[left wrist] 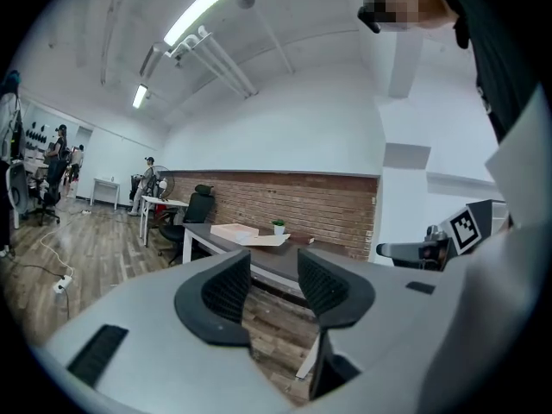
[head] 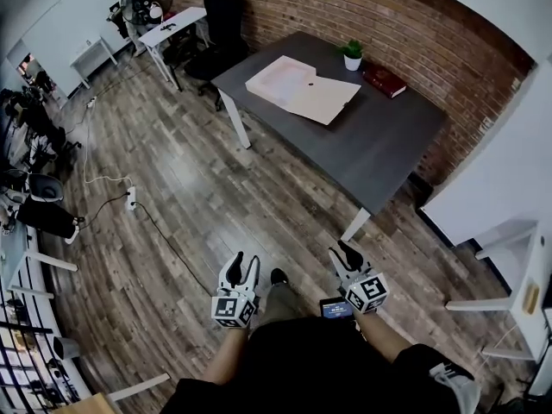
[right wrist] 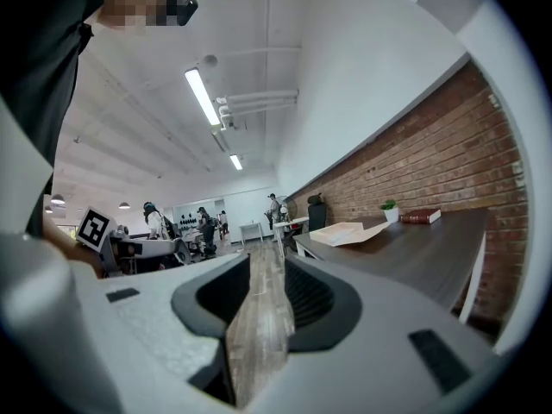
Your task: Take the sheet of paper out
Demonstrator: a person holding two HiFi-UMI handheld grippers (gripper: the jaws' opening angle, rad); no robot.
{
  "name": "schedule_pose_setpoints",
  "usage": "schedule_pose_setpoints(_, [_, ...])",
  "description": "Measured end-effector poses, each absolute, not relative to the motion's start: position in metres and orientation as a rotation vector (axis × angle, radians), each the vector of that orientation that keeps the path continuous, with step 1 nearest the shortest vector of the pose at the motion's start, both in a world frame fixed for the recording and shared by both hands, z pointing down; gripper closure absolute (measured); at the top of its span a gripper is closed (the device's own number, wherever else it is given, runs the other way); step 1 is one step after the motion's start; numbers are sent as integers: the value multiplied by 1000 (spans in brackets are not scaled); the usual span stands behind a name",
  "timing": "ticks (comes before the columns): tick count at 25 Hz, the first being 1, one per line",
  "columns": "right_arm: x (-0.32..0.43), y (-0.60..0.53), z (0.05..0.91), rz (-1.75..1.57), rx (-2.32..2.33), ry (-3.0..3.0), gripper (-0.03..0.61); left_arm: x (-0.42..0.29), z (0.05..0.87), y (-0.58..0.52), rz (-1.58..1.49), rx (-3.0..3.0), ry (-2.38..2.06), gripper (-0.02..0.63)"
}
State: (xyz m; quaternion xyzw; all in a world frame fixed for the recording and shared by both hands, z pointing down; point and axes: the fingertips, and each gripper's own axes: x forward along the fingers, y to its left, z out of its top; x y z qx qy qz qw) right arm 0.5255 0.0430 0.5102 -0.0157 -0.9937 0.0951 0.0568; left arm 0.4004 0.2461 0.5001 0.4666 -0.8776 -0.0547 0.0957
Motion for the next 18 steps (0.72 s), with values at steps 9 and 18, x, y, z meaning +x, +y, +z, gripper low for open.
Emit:
schedule_pose_setpoints(9, [364, 21, 484, 274, -48, -3008, 449, 253, 482, 207, -250, 1466, -2569, 454])
schedule_pose_setpoints(18, [241, 16, 473, 280, -28, -3025, 449, 124, 484, 215, -276, 1458, -2560, 457])
